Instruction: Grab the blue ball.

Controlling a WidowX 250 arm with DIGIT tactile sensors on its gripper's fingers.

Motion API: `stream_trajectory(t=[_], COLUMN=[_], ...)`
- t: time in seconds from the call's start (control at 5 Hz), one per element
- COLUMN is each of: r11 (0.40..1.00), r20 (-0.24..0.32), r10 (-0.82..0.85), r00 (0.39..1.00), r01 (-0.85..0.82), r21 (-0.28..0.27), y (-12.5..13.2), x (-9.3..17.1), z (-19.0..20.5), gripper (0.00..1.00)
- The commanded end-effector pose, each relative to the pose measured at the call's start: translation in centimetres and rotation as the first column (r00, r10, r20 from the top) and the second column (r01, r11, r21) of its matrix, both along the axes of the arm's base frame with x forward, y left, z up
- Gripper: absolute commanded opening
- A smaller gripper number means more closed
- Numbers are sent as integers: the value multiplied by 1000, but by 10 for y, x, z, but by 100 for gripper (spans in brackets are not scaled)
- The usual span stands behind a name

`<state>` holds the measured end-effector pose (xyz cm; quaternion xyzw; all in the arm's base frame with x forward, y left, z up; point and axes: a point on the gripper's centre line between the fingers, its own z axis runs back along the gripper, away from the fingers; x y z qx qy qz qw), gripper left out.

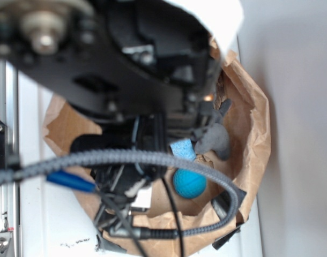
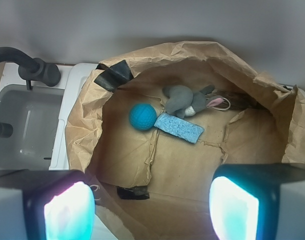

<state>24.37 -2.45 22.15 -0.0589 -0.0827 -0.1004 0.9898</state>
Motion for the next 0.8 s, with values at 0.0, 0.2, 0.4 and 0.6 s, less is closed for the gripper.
stream_trajectory(t=[0.0, 0.2, 0.4, 0.6], r11=[993, 990, 988, 981], r20=[56, 100, 111, 93], r10=[37, 26, -9, 25], r00=[998, 995, 994, 995], r01=[-43, -39, -8, -42], r21=[105, 132, 154, 188], y=[-14, -12, -6, -7], x=[5, -1, 1, 20], z=[-32, -57, -90, -104], gripper=[100, 100, 100, 100])
